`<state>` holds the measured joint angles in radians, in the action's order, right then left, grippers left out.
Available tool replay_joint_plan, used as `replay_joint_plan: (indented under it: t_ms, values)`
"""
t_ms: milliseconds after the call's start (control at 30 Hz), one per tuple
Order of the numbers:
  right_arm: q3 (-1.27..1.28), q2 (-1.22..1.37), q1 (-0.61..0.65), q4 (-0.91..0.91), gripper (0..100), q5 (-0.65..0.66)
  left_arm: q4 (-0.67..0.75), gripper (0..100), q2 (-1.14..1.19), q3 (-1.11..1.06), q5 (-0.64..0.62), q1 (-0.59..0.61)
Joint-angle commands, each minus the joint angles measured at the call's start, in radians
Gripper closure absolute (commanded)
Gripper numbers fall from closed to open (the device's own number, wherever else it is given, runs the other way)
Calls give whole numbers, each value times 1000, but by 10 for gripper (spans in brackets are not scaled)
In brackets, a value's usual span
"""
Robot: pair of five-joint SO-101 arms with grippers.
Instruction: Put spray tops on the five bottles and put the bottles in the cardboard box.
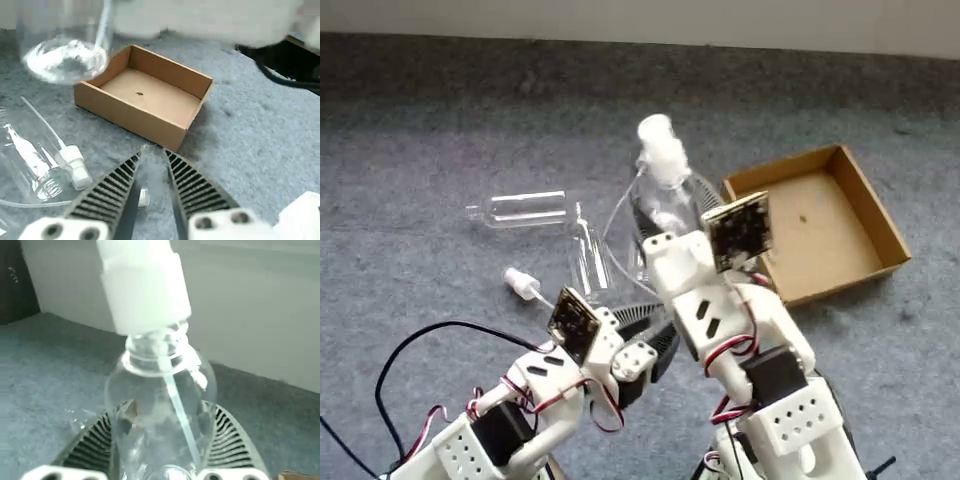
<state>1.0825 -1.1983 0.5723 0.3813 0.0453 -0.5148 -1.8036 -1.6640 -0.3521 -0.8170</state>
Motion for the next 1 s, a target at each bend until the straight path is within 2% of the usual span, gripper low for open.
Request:
replay_joint_plan:
  t_ms: [0, 133, 433, 567, 700, 867, 967]
  values:
    - [12, -2, 99, -36, 918, -11, -8, 994, -10, 90, 3, -13]
    - [33, -2, 150, -35, 918, -11, -8, 994, -10, 97, 3, 45]
    - [27, -4, 148, -1, 919, -11, -8, 994, -10, 96, 5, 68]
    - [25, -4, 154, 111, 919, -11, -6, 994, -10, 97, 0, 151]
    - [25, -4, 154, 119, 919, -11, -3, 994, -10, 102, -2, 209]
    - [25, -12, 150, 120, 919, -11, 72, 994, -10, 64, -2, 291]
    - [25, -71, 153, 120, 919, -11, 186, 994, -10, -12, -2, 328]
